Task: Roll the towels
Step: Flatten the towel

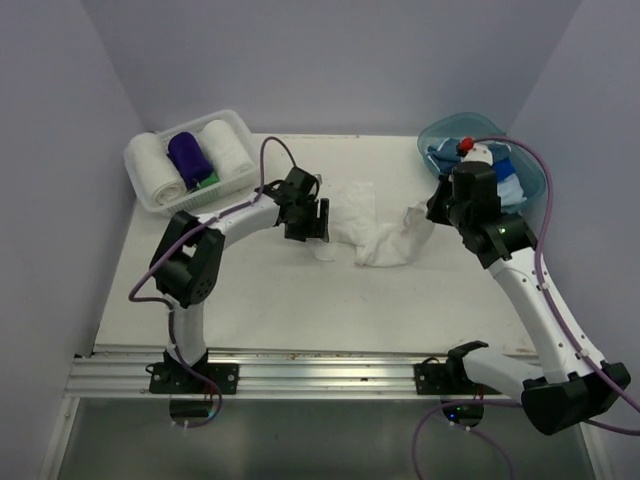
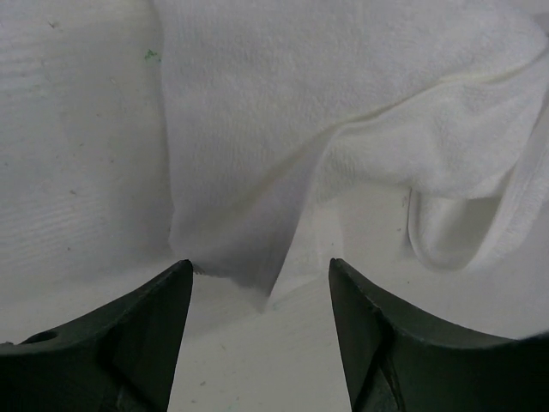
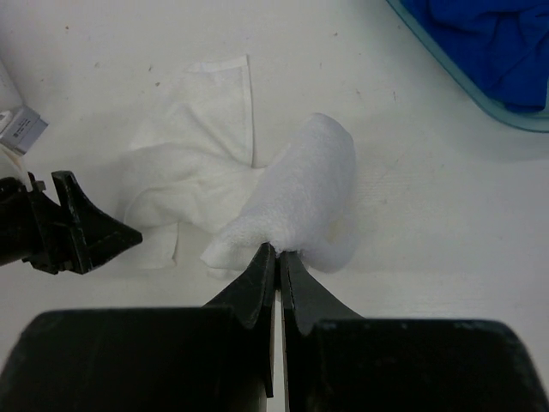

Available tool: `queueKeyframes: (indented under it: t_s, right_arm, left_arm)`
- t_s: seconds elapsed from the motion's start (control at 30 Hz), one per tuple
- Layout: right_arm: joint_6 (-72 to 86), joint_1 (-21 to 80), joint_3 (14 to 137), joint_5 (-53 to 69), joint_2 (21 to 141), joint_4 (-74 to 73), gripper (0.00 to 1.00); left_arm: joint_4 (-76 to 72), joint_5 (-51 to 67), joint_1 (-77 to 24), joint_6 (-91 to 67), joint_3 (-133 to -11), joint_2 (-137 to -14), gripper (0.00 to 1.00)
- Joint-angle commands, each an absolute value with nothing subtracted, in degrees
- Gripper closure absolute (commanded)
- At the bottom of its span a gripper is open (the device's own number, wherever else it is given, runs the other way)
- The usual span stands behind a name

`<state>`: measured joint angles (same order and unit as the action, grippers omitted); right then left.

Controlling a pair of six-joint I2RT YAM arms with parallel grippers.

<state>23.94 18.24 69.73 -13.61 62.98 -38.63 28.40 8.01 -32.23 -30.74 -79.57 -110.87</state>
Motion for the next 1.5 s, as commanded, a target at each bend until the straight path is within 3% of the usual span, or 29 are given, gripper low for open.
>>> queueKeyframes:
  t_s: [0.0,0.1,0.13,0.23,0.37,0.47,0.67,0.87,0.93,0.97,1.07,1.2,1.37,1.47]
  right_arm:
    - [22.76,17.84,71.54,-15.38,61.79,-39.02,1.0]
    - [22.85,17.58,72.77,-15.38,61.87,-38.94,1.0]
    - [22.85,17.58,73.3,-15.47,62.14,-38.94,1.0]
    - [23.29,17.4,75.23,-15.38,62.14,-38.07,1.0]
    - [23.73,17.4,79.44,-14.68,64.07,-35.78,1.0]
    - [23.73,17.31,84.35,-14.76,66.0,-34.28,1.0]
    - [22.94,17.31,93.85,-15.47,66.89,-31.38,1.0]
    - [20.57,17.31,84.93,-20.98,60.04,-26.64,1.0]
    - [21.09,17.23,76.87,-23.19,56.87,-25.93,0.93]
    - [21.79,17.23,74.12,-24.77,56.17,-26.54,0.74]
    - [25.21,17.14,63.77,-27.16,54.67,-28.12,0.36]
    - [28.04,17.14,60.99,-22.85,57.56,-29.09,0.26]
    - [25.49,18.36,66.16,-5.6,68.16,-28.13,0.32]
    - [23.3,27.02,69.08,-7.7,76.42,-30.05,0.32]
  left_arm:
    - [28.48,5.1,-31.9,-28.65,-83.58,-114.16,0.32]
    - [30.31,4.14,-31.99,-28.56,-85.78,-116.36,0.7]
    - [31.19,3.52,-31.99,-28.56,-86.3,-116.37,1.0]
    - [34.54,0.26,-31.38,-28.65,-87.28,-112.43,1.0]
    - [35.16,-0.54,-27.26,-29.0,-86.13,-96.74,1.0]
    - [36.11,3.33,-18.23,-28.39,-87.79,-86.53,1.0]
    - [47.0,0.27,-9.59,-24.79,-102.38,-77.36,1.0]
    - [49.14,-0.27,-8.7,-24.61,-104.07,-72.61,1.0]
    - [46.34,3.24,-8.7,-25.05,-97.61,-71.37,1.0]
    - [45.01,5.86,-8.79,-25.92,-94.6,-71.19,1.0]
    - [38.51,13.06,-8.79,-28.2,-81.77,-72.06,1.0]
    - [32.97,18.89,-8.88,-30.06,-71.11,-74.88,1.0]
    - [33.22,17.06,-8.88,-29.62,-70.22,-74.53,1.0]
    - [34.19,16.0,-8.88,-29.53,-70.84,-74.44,1.0]
